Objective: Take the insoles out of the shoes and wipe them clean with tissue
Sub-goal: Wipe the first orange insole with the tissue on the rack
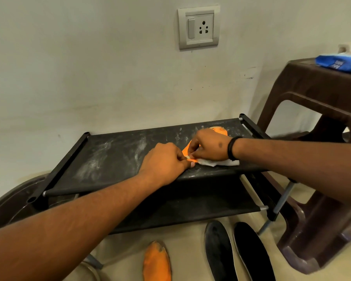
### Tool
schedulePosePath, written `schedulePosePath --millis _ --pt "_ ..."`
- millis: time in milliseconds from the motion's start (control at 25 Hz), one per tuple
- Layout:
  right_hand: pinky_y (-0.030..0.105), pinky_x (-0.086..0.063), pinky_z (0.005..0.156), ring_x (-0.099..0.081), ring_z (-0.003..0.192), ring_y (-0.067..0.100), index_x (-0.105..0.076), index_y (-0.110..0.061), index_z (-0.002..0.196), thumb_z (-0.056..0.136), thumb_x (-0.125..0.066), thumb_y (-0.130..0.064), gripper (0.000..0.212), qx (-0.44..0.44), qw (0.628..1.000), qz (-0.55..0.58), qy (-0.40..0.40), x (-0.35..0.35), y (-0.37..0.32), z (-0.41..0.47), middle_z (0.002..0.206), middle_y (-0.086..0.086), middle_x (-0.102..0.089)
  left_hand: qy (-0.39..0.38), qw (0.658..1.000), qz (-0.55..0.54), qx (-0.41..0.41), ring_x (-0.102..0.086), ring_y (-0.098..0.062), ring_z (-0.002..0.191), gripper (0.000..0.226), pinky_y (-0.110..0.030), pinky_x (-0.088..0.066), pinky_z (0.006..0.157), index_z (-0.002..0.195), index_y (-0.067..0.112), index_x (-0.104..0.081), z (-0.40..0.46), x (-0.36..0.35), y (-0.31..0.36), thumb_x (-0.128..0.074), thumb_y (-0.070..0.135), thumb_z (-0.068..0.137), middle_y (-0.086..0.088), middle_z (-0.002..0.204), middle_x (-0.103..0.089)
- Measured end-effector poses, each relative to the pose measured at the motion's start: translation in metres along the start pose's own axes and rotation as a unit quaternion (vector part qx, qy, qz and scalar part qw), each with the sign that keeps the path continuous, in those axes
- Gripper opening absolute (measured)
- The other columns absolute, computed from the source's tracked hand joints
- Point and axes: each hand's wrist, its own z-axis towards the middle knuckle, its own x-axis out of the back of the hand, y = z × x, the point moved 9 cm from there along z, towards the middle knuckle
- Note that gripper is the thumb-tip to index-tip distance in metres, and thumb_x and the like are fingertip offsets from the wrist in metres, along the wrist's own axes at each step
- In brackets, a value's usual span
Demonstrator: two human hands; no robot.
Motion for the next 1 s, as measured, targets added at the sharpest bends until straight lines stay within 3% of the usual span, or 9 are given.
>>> schedulePosePath --millis 120,320,480,560,640,680,840,1000 --pt "0.034 -0.056 0.082 -0.068 0.087 0.014 -0.078 -0.016 0.094 0.090 -0.067 -0.023 0.014 -0.055 0.998 -0.022 0.029 0.018 0.029 -0.004 0.098 -0.001 -0.076 0.002 1.000 -0.009 0.000 -0.067 -0.006 0.073 0.026 -0.028 -0.053 0.064 0.086 0.028 -0.081 0.000 0.001 0.002 -0.072 0.053 0.084 0.010 0.085 -0.077" --pt "0.029 -0.054 0.083 -0.068 0.086 0.013 -0.079 -0.011 0.093 0.089 -0.068 -0.020 0.014 -0.006 1.000 0.013 -0.011 0.003 0.008 -0.014 0.093 0.000 -0.076 -0.002 1.000 0.004 0.003 -0.066 -0.007 0.067 0.026 -0.026 -0.049 0.060 0.083 0.028 -0.081 -0.002 0.002 0.002 -0.072 0.052 0.085 0.009 0.077 -0.075" --pt "0.034 -0.055 0.081 -0.066 0.081 0.013 -0.078 -0.013 0.093 0.090 -0.068 -0.027 0.017 -0.064 0.996 -0.057 0.010 0.023 0.035 -0.016 0.093 0.000 -0.075 -0.002 1.000 -0.007 0.003 -0.069 -0.006 0.078 0.028 -0.035 -0.060 0.076 0.085 0.027 -0.081 -0.002 0.002 0.003 -0.072 0.053 0.085 0.010 0.090 -0.078" --pt "0.031 -0.053 0.077 -0.063 0.075 0.007 -0.078 -0.016 0.086 0.088 -0.069 -0.022 0.011 -0.046 0.994 -0.054 -0.089 0.020 0.030 -0.027 0.084 -0.005 -0.074 -0.003 1.000 -0.006 0.000 -0.069 -0.006 0.079 0.028 -0.037 -0.060 0.078 0.086 0.027 -0.081 -0.002 0.003 0.005 -0.072 0.053 0.085 0.010 0.092 -0.078" --pt "0.033 -0.053 0.080 -0.061 0.075 0.005 -0.078 -0.020 0.083 0.087 -0.068 -0.020 0.010 -0.069 0.967 -0.071 -0.233 0.027 0.035 -0.051 0.077 -0.010 -0.072 -0.001 1.000 -0.004 -0.003 -0.069 -0.006 0.080 0.030 -0.037 -0.060 0.079 0.088 0.026 -0.081 -0.003 0.005 0.006 -0.071 0.054 0.085 0.009 0.091 -0.078" --pt "0.034 -0.054 0.082 -0.061 0.077 0.008 -0.077 -0.021 0.083 0.088 -0.067 -0.020 0.011 -0.096 0.954 -0.096 -0.268 0.040 0.046 -0.061 0.076 -0.010 -0.071 -0.002 1.000 0.001 -0.006 -0.069 -0.007 0.080 0.030 -0.037 -0.060 0.079 0.089 0.026 -0.081 -0.003 0.005 0.006 -0.071 0.054 0.085 0.009 0.091 -0.078" --pt "0.040 -0.054 0.088 -0.059 0.079 0.017 -0.067 -0.019 0.081 0.092 -0.063 -0.021 0.012 -0.165 0.952 -0.178 -0.184 0.089 0.083 -0.069 0.079 -0.003 -0.064 -0.015 0.999 0.028 -0.014 -0.066 -0.009 0.089 0.036 -0.033 -0.057 0.082 0.098 0.024 -0.076 -0.002 0.004 0.011 -0.070 0.057 0.085 0.006 0.100 -0.075" --pt "0.027 -0.048 0.069 -0.053 0.068 0.009 -0.063 -0.020 0.079 0.094 -0.061 -0.022 0.016 -0.101 0.985 -0.061 -0.123 0.064 0.055 -0.053 0.075 -0.005 -0.061 -0.065 0.997 0.041 -0.009 -0.062 -0.018 0.110 0.054 -0.034 -0.052 0.092 0.123 0.026 -0.063 0.008 0.003 0.010 -0.073 0.058 0.081 0.001 0.125 -0.065"
